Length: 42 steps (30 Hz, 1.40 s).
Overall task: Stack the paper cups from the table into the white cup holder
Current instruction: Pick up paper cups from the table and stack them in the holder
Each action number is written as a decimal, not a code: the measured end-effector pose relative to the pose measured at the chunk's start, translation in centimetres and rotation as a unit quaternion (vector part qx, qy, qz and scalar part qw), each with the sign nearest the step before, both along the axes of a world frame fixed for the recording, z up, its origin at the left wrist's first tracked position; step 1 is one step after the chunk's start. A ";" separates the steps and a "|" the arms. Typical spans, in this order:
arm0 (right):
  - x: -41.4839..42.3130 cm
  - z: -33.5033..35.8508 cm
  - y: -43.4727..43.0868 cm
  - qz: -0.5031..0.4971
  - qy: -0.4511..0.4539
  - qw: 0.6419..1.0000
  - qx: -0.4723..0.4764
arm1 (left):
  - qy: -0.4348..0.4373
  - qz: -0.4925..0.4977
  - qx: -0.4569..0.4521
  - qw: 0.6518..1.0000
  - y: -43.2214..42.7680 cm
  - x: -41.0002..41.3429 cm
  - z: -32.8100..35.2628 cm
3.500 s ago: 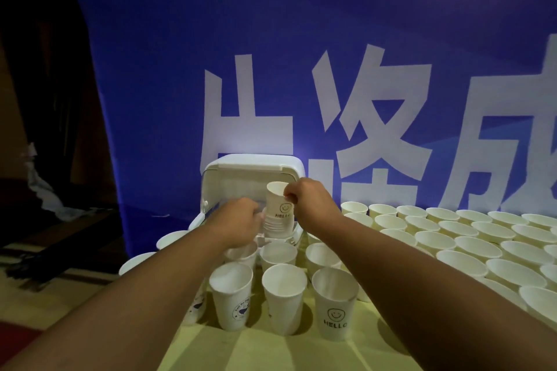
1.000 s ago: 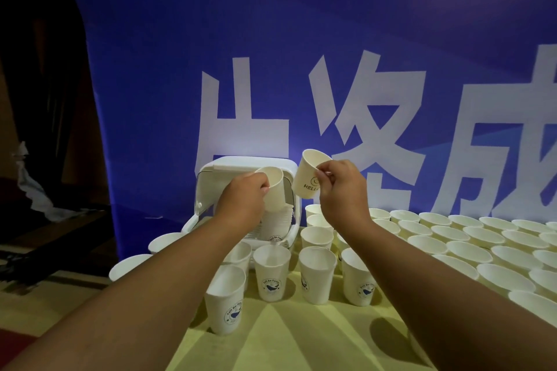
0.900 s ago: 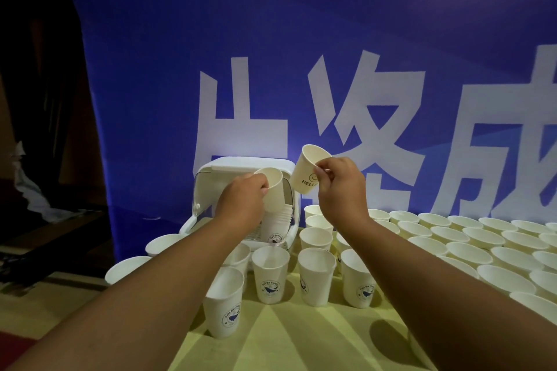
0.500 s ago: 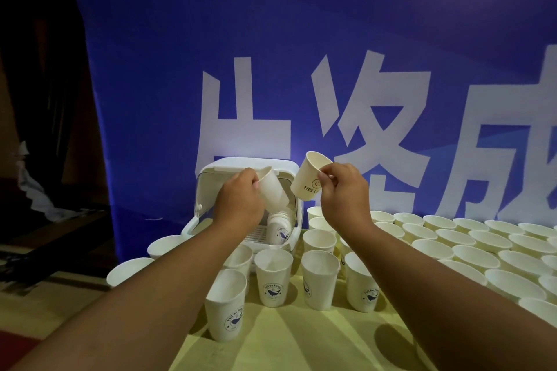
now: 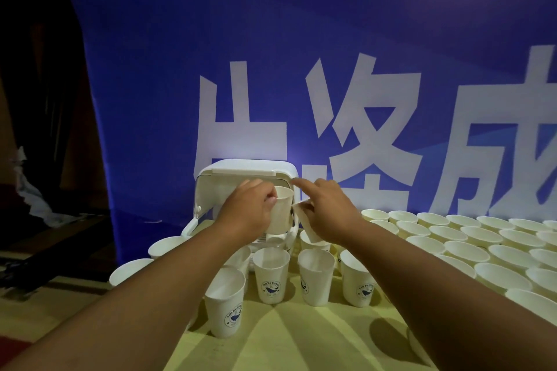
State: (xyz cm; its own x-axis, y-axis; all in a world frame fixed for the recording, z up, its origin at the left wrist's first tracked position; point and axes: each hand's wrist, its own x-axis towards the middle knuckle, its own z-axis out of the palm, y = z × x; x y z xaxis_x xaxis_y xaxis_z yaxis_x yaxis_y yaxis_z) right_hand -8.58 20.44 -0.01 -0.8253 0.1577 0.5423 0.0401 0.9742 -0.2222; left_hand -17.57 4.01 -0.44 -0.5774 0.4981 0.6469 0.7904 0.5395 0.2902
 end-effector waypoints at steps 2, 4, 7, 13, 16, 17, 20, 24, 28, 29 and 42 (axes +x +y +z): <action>0.3 -0.2 0.3 0.006 -0.013 1.000 0.020 | 0.000 -0.007 -0.005 1.000 0.2 0.7 0.3; 0.7 -0.2 0.3 0.009 -0.007 1.000 0.019 | 0.004 -0.013 -0.004 1.000 0.4 1.4 0.6; 1.0 0.0 0.3 0.007 0.017 1.000 0.018 | 0.008 -0.014 0.001 1.000 0.6 2.2 1.2; 1.8 0.4 1.4 -0.030 0.039 0.997 0.058 | -0.002 -0.016 0.082 0.996 1.5 2.7 1.1; 2.3 0.7 2.3 -0.051 0.041 0.996 0.058 | -0.086 0.064 0.055 0.993 2.0 0.9 0.7; 2.4 0.7 2.7 -0.057 0.040 0.996 0.057 | -0.123 0.091 0.023 0.988 2.2 0.0 0.6; 2.4 0.9 3.8 -0.071 0.028 0.996 0.053 | -0.184 0.124 -0.088 0.971 3.0 -2.4 -0.5; 1.5 0.8 5.3 -0.078 0.030 0.996 0.027 | -0.242 0.141 -0.180 0.943 5.5 -5.2 -1.6; 0.3 0.6 6.8 -0.080 0.026 0.996 0.006 | -0.326 0.129 -0.182 0.919 7.8 -7.2 -1.5; 0.1 0.4 7.0 -0.081 0.027 0.996 0.005 | -0.336 0.130 -0.185 0.914 8.2 -7.8 -1.4; -1.2 -0.8 8.5 -0.080 0.024 0.996 -0.013 | -0.457 0.102 -0.230 0.853 9.9 -10.9 -2.9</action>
State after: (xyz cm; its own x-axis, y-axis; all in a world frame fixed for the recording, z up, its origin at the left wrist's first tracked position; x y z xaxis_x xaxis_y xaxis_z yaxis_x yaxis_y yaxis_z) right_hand -9.78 28.91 -0.84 -0.7624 0.2990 0.5739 0.1829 0.9502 -0.2522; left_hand -28.51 13.96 -3.37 -0.8413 0.4064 -0.3565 0.2234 0.8619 0.4553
